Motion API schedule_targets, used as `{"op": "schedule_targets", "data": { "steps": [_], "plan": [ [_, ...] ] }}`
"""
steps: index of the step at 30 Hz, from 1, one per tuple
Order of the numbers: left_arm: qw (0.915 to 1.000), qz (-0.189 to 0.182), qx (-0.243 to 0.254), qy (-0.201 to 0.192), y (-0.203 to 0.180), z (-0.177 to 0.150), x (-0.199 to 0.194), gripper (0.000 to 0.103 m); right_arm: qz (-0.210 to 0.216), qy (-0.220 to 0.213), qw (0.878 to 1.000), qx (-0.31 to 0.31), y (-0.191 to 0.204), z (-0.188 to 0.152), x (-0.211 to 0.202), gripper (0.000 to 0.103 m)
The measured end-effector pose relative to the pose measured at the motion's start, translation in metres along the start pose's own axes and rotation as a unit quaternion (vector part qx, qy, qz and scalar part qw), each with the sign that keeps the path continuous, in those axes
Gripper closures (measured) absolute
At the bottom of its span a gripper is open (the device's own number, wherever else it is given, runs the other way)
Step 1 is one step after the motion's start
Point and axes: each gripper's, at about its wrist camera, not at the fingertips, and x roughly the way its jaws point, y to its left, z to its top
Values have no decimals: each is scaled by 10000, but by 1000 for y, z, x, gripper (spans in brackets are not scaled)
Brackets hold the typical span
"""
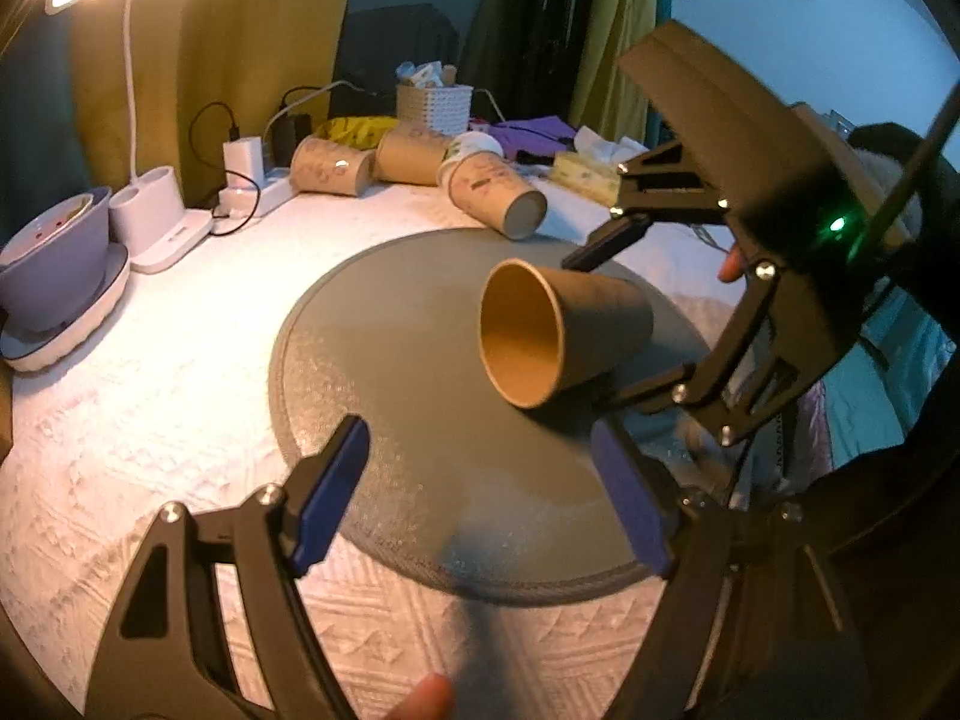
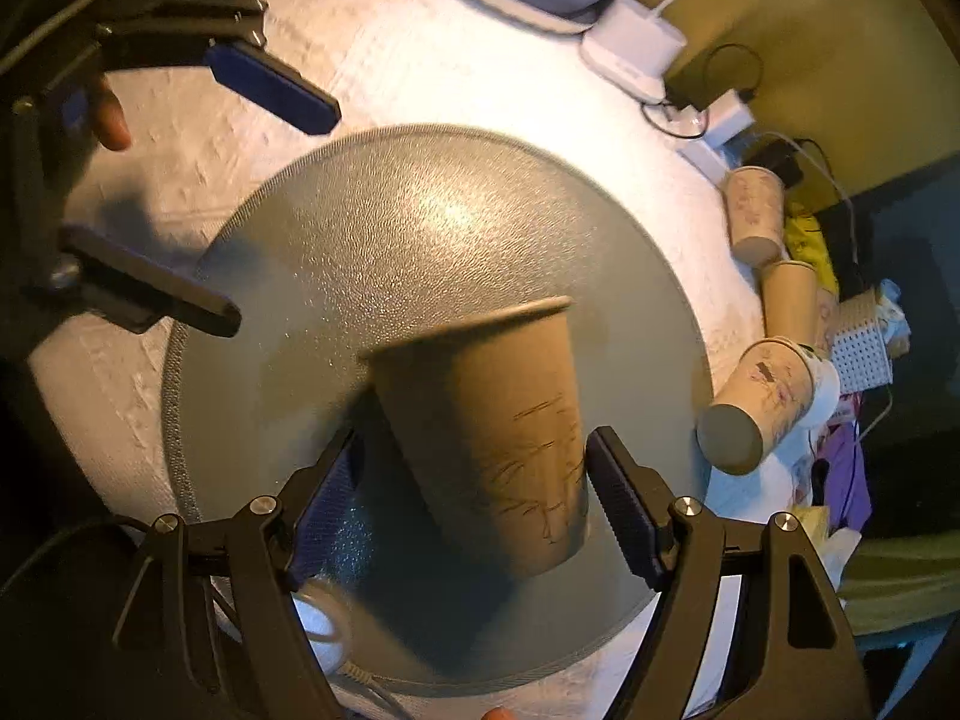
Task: Flip cup upright
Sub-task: 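Grasp the cup body with the right gripper while the left gripper releases it, then rotate the cup opening-up and lower it onto the mat with the right gripper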
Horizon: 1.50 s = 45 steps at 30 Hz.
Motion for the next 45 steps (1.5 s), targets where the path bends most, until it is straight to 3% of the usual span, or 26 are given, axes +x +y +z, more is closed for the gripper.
{"op": "schedule_targets", "data": {
  "steps": [7, 17, 20, 28, 33, 35, 38, 41, 43, 45],
  "plan": [
    [10000, 21, -25, 17, -1, -1, 0, 25, 4, 319, 9989, -335, 0, 8, 17, 24],
    [9998, 36, -210, 58, 7, -3, 2, 25, 67, 285, 9987, -420, -4, 20, 23, 25],
    [9996, 99, -239, 70, 8, -4, 3, 25, 52, 247, 9989, -390, -5, 21, 23, 37],
    [9993, 198, -287, 96, 12, -5, 6, 25, 176, 41, 9998, -103, -12, 22, 15, 38],
    [9989, 275, -377, 78, 18, -5, 5, 25, 278, -414, 9977, 461, -27, 26, 0, 38],
    [9986, 295, -443, 30, 22, -4, 3, 25, 316, -810, 9912, 999, -39, 25, -5, 38],
    [9974, 344, -633, -67, 32, -3, 0, 25, 386, -1514, 9688, 1922, -55, 17, -8, 38],
    [9942, 486, -934, -195, 45, -2, -5, 25, 365, -2121, 9383, 2706, -67, 6, -6, 38],
    [9923, 576, -1065, -276, 50, -3, -8, 25, 625, -2563, 9085, 3241, -77, -4, -1, 38],
    [9905, 627, -1175, -334, 55, -3, -10, 25, 647, -2676, 8947, 3518, -86, -9, 8, 38]
  ]
}}
